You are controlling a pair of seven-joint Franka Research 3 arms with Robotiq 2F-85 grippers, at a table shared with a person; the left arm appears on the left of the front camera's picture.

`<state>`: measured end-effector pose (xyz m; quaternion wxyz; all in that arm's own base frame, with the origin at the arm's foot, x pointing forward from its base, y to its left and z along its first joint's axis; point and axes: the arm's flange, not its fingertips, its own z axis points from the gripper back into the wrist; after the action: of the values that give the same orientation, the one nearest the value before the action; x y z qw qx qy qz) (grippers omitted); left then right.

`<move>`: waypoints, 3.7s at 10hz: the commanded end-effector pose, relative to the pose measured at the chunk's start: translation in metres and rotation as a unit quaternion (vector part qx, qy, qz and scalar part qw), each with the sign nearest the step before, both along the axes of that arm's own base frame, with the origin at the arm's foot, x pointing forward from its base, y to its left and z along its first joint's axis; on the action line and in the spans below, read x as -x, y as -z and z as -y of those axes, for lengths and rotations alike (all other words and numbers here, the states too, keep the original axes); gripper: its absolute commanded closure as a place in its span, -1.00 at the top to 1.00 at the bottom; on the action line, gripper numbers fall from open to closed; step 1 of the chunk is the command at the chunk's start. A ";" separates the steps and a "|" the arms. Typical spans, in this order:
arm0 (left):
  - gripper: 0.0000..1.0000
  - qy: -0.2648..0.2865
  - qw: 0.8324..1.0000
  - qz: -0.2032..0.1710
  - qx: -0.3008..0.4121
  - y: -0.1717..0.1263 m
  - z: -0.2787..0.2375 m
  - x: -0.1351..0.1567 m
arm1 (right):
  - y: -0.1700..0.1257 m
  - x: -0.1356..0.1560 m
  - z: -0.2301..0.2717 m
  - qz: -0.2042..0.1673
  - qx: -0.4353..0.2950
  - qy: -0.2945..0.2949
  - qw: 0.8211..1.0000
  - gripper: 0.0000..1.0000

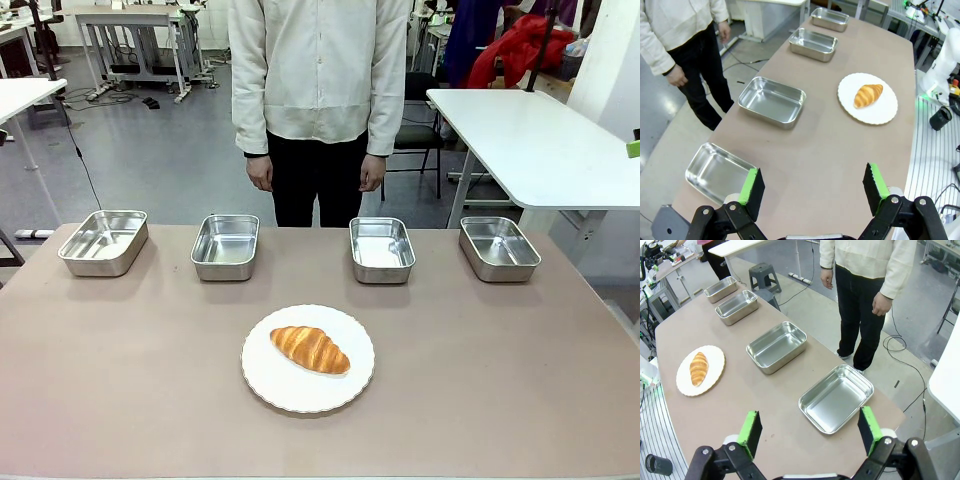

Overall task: Place the bread in the container.
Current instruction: Place the Butter Roll into the Airtight Container indicated by the human.

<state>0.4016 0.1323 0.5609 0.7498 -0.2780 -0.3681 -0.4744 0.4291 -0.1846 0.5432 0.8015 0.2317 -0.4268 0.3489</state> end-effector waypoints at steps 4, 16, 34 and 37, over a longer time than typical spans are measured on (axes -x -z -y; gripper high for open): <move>1.00 0.002 1.000 -0.004 -0.005 -0.001 0.000 0.002 | -0.001 -0.001 -0.001 0.001 -0.004 0.000 1.000 1.00; 1.00 0.002 1.000 -0.004 -0.005 -0.001 0.000 0.002 | -0.001 -0.001 -0.001 0.001 -0.004 0.000 1.000 1.00; 1.00 0.002 1.000 -0.004 -0.005 -0.001 0.000 0.002 | -0.001 -0.001 -0.001 0.001 -0.004 0.000 1.000 1.00; 1.00 0.002 1.000 -0.004 -0.005 -0.001 0.000 0.002 | -0.001 -0.001 -0.001 0.001 -0.004 0.000 1.000 1.00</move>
<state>0.4016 0.1323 0.5609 0.7498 -0.2780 -0.3681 -0.4744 0.4291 -0.1846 0.5432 0.8015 0.2317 -0.4268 0.3489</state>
